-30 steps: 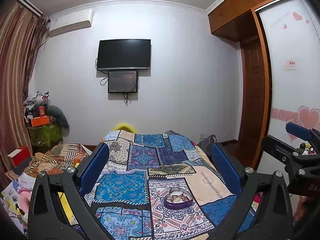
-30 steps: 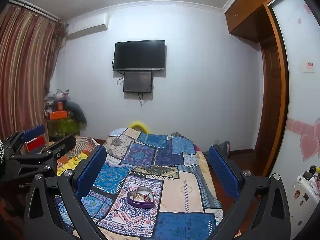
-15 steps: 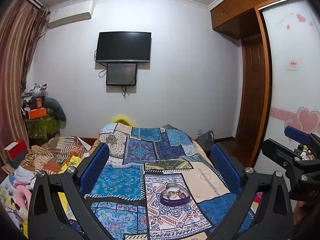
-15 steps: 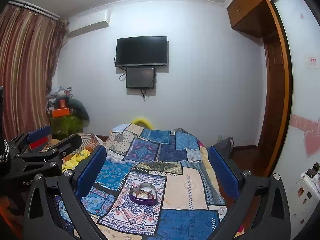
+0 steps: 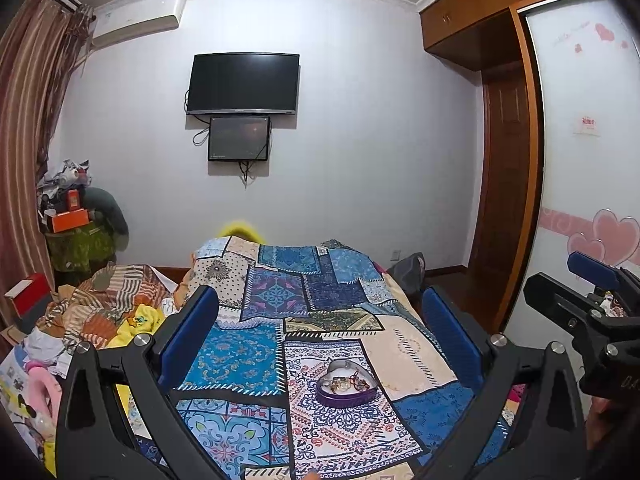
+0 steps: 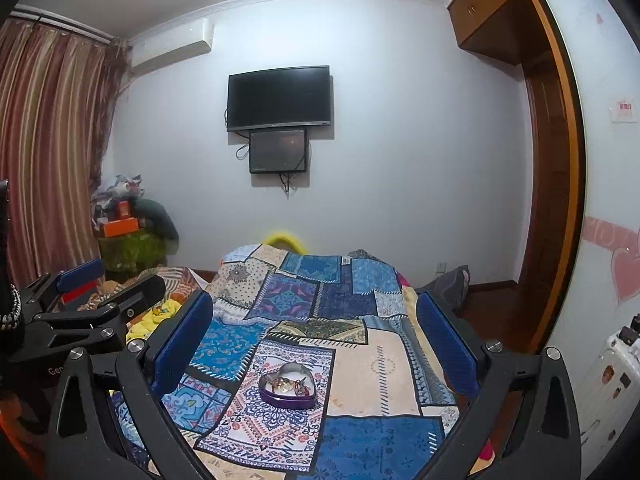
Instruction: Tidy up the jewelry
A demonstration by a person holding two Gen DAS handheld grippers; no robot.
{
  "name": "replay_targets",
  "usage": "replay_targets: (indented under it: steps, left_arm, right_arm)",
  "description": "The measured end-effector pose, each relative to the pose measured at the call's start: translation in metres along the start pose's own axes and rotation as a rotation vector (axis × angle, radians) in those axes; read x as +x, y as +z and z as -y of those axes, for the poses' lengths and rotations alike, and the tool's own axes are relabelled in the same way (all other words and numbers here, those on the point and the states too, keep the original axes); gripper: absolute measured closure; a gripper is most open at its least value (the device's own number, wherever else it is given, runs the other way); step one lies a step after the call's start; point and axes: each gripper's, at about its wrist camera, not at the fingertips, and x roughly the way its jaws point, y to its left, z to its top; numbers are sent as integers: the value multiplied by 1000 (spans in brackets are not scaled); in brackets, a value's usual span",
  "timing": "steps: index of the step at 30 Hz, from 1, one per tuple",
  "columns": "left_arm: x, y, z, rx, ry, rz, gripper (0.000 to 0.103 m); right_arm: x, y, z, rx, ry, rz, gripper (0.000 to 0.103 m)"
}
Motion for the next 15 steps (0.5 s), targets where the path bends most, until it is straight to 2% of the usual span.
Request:
replay_targets:
  steps: [15]
  left_arm:
    - [0, -2, 3, 8, -31, 1, 1]
  right_arm:
    - [4, 3, 1, 9, -3, -6, 2]
